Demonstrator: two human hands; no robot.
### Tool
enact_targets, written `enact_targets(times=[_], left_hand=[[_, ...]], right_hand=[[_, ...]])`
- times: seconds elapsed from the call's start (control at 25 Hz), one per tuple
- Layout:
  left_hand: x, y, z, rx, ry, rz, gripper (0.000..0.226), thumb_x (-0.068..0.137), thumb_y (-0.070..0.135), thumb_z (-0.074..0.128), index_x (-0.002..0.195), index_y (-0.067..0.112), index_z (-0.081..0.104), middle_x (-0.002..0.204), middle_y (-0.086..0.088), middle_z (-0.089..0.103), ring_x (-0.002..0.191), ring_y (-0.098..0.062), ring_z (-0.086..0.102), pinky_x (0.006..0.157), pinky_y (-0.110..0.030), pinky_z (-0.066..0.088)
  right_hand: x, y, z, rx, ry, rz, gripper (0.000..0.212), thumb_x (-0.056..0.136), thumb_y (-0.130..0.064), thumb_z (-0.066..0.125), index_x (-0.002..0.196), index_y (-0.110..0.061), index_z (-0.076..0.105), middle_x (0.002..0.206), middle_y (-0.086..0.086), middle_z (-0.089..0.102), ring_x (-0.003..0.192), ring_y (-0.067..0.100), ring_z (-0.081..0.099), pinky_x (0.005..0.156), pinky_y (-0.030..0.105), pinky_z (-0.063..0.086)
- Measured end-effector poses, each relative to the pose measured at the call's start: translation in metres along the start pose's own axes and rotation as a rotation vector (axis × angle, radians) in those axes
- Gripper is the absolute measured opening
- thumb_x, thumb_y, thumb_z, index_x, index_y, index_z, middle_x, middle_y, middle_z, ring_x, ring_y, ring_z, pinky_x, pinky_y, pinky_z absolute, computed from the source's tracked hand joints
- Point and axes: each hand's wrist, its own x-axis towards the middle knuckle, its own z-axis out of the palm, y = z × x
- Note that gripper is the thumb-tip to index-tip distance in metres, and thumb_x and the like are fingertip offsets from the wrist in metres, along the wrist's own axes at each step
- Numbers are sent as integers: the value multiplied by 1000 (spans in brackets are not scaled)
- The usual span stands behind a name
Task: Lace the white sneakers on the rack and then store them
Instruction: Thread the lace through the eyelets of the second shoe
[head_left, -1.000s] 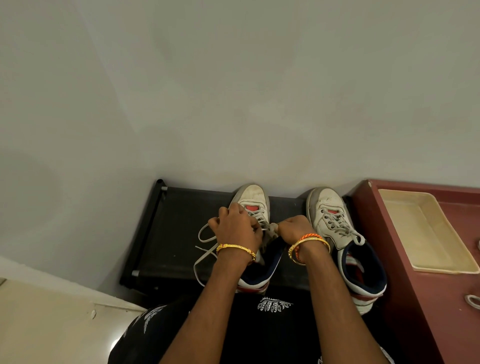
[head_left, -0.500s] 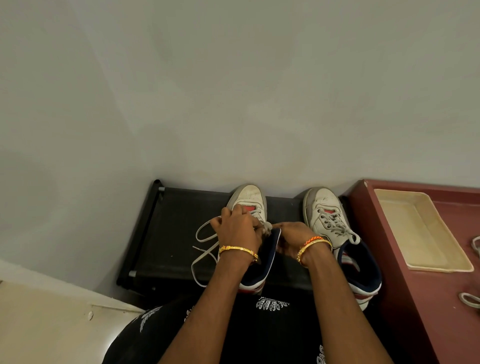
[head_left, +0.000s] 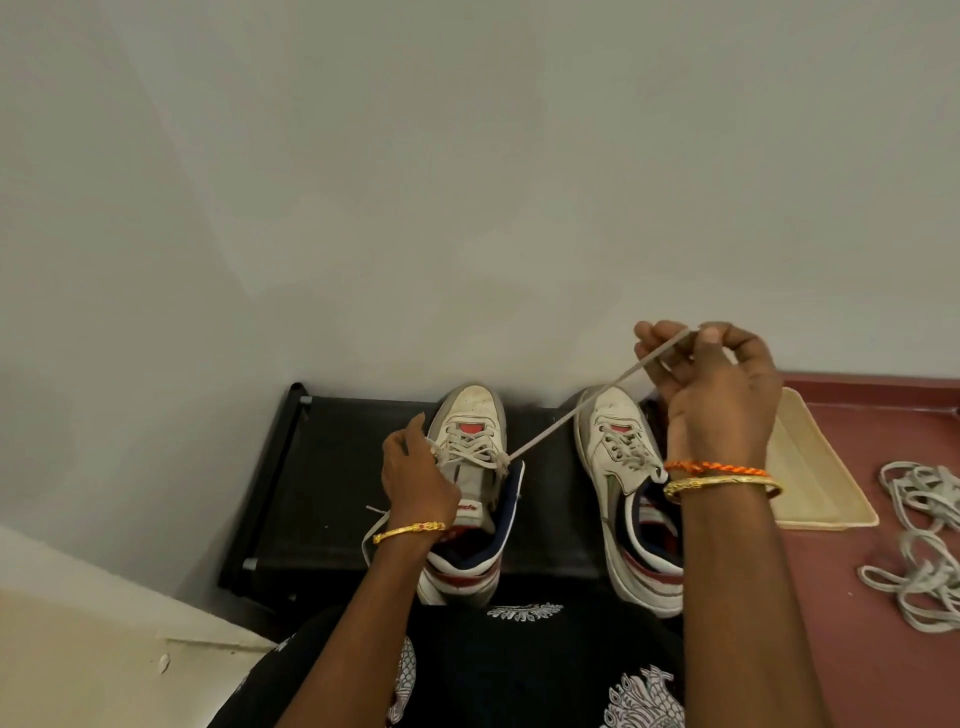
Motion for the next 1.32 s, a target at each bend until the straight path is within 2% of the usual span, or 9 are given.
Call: enact_targets(times=[0.08,0.16,0.32,0.44,0.68,0.92,1.04,1.16,1.32], left_hand=[[-2,-3,1,-33,3,-34,71,81,-4,62,142,11,29,143,-16,23,130,-30,34,111,-38,32],[-6,-7,1,-43,20,-100,52,85,0,60,131,7,38,139,-17,26,128,-31,33,106,-35,33],[-13,-11,4,28,31,-177,30,89,10,55,117,6,44,132,-15,31,122,-30,33,100,-39,35],[-12,-12,6,26,54,-194,25,91,13,53,114,9,44,132,-13,33,124,-30,33,100,-45,33],[-9,-12,9,-1,80,-210,24,90,10,53,113,10,45,133,-10,37,125,-28,35,102,-48,29],[-9,-13,11,-48,91,-196,23,90,7,54,111,9,47,126,-9,42,113,-27,50,104,-47,32],[-12,-10,10,-110,88,-159,21,89,4,53,108,8,46,118,-10,47,97,-23,54,93,-40,44],[-15,-9,5,-168,73,-163,16,90,10,52,102,16,43,106,-5,55,96,-21,56,97,-43,40],[-10,-18,-4,-175,-62,-211,32,92,54,44,95,22,47,92,7,55,97,-17,50,108,-45,17]], right_hand=[[-5,-19,4,45,-59,-77,23,97,-3,43,80,-16,51,59,-2,62,53,12,59,56,24,53],[-7,-1,6,-208,-130,-143,20,94,-5,51,79,-16,58,63,-2,58,49,6,49,48,18,41],[-16,103,-13,-855,-419,7,8,88,-14,64,81,-17,66,79,0,65,77,12,60,67,17,46],[-23,155,-30,-1002,-525,194,12,89,-8,60,81,-14,64,82,3,65,83,17,61,72,22,46],[-17,161,-35,-1134,-619,235,13,91,-10,55,91,-8,67,84,3,64,82,15,59,72,20,41],[-3,120,-23,-639,-260,249,23,95,-11,51,75,-20,58,63,-6,51,62,10,43,57,24,36],[-4,102,-14,-583,-337,166,23,94,-11,54,73,-21,58,53,-15,50,58,6,41,57,19,35],[-8,104,-8,-607,-273,152,17,92,-13,58,76,-19,61,68,-7,55,67,8,49,63,21,39],[-4,104,-16,-904,-166,26,18,91,-16,61,102,-6,70,96,4,67,86,12,54,68,13,39]])
